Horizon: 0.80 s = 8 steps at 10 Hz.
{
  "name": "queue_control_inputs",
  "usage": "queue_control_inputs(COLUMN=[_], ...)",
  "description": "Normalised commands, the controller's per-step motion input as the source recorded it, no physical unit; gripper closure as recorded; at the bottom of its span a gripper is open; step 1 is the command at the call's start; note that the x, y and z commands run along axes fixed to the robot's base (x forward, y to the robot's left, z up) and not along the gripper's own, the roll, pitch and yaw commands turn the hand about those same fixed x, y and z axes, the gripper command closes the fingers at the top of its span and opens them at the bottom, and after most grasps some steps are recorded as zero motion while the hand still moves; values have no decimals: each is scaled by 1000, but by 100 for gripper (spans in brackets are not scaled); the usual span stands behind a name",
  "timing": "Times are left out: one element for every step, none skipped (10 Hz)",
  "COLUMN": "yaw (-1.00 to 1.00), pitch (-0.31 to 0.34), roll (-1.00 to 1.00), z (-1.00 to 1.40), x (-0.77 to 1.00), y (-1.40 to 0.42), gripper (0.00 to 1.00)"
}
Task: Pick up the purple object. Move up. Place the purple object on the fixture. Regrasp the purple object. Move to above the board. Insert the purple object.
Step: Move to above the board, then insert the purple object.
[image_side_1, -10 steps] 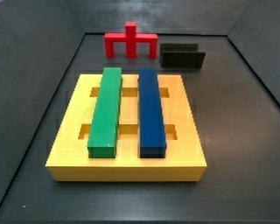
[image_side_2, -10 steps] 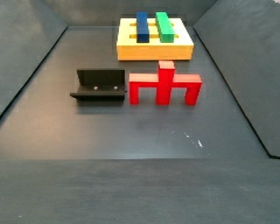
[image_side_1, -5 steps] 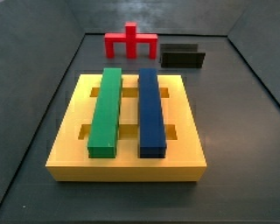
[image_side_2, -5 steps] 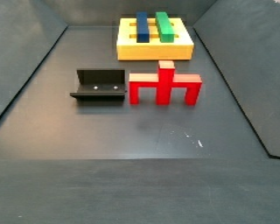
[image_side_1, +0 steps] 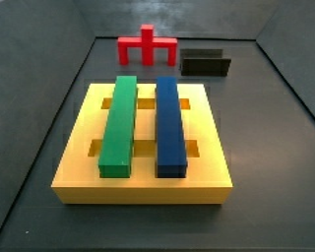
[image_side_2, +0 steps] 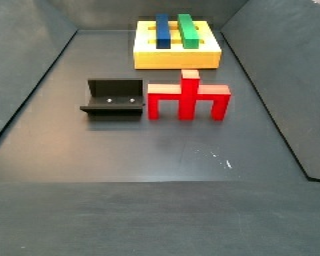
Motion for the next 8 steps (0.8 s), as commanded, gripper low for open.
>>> queue_control_inputs(yaw=[87, 81, 59, 14, 0, 43, 251, 260], pitch=[24, -11, -37, -44, 0, -17, -34, -83], roll=[-1000, -987, -683, -360, 0, 117, 293, 269], z=[9, -10, 13, -13, -23, -431, -680, -677], x=[-48, -61, -62, -48, 0, 0, 0, 17], y=[82, 65, 36, 31, 0, -254, -463, -543], gripper=[100, 100, 100, 100, 100, 100, 100, 100])
